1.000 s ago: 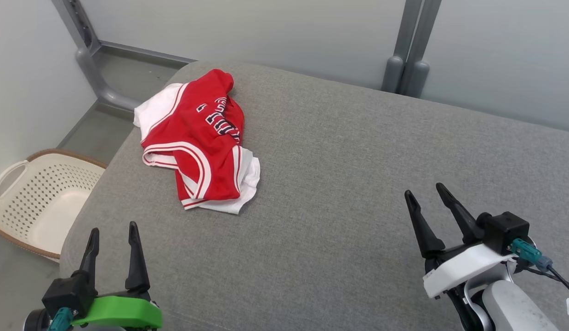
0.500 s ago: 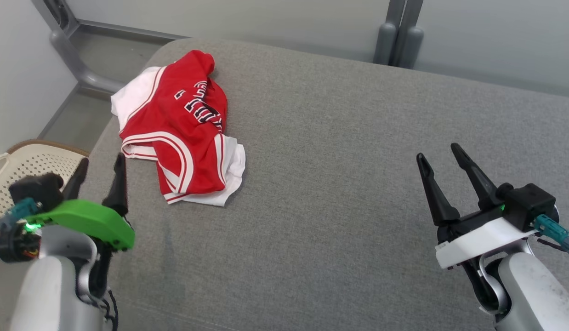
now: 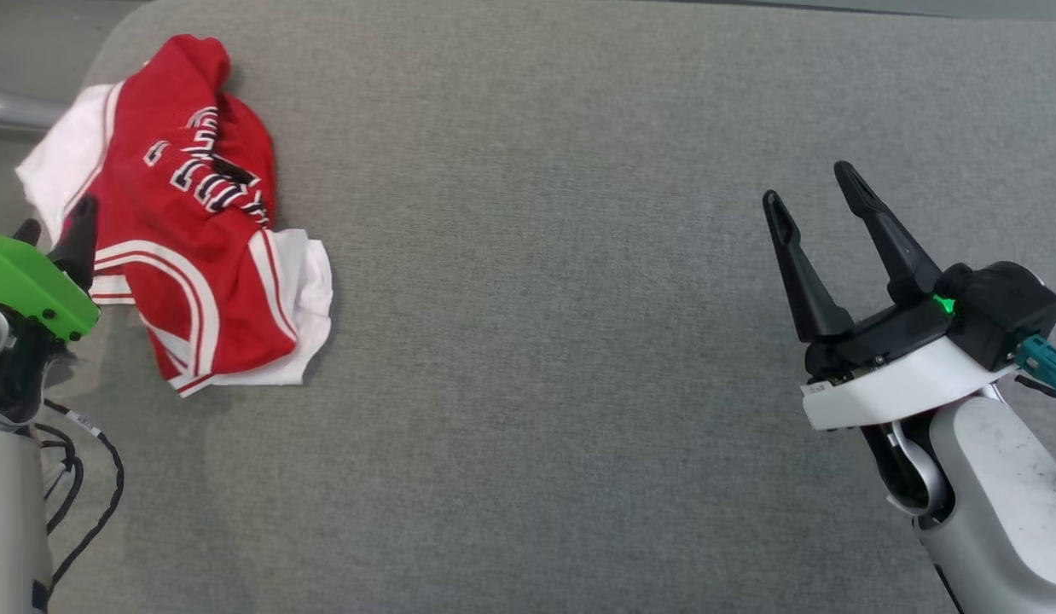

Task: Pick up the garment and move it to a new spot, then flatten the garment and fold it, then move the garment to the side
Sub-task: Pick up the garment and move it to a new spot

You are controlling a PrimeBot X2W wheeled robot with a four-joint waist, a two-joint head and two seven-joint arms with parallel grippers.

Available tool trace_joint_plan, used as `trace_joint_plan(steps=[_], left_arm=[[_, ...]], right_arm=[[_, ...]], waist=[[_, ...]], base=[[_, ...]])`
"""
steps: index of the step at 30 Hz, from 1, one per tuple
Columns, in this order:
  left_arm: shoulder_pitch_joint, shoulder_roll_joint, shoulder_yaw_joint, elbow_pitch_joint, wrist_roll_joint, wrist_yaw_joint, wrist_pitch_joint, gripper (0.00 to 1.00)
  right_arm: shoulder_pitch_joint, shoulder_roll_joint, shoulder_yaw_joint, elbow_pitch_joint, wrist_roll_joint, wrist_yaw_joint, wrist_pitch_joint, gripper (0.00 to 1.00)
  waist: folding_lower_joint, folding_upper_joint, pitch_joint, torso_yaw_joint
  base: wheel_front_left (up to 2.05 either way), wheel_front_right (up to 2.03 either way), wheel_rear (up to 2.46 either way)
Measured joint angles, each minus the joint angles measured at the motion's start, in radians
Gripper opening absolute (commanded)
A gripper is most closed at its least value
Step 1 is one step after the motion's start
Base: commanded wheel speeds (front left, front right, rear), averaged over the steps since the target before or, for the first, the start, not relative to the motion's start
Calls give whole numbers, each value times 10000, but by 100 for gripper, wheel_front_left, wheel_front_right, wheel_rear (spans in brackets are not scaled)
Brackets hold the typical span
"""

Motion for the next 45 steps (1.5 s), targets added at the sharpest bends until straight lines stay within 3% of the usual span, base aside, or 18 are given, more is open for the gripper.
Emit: trace_joint_plan(steps=[8,13,15,24,33,39,45], left_arm=[[-521,359,-675,1885,-621,-6,1187,100],[-641,683,-1095,2313,-1039,-10,1636,100],[-652,869,-1210,2320,-1076,-10,1388,0],[-898,1450,-2495,1960,-1099,-13,863,0],[-1498,2015,-4134,-677,-1216,-13,1321,0],[-1682,1987,-4786,-2838,-1254,-13,1898,0],[-1721,1342,-5204,-4658,-1310,153,2057,0]], right_arm=[[-300,63,-73,-73,-2,0,-2,100],[-328,169,-151,-44,-2,0,0,100],[-328,198,-184,-21,-2,0,0,100],[-272,545,-77,217,-12,0,0,100],[112,1154,-98,773,94,0,0,100],[309,1425,-378,882,96,0,0,100],[498,1478,-848,874,94,0,0,100]], waist=[[0,1,823,-1020],[0,1,1112,-1502],[0,1,1177,-1646],[1,0,690,-1704],[1,0,-491,-1696],[0,0,-1157,-2004],[0,1,-1460,-2679]], base=[[0,0,0],[0,0,0],[0,0,0],[0,0,0],[0,0,0],[0,0,0],[0,0,0]])
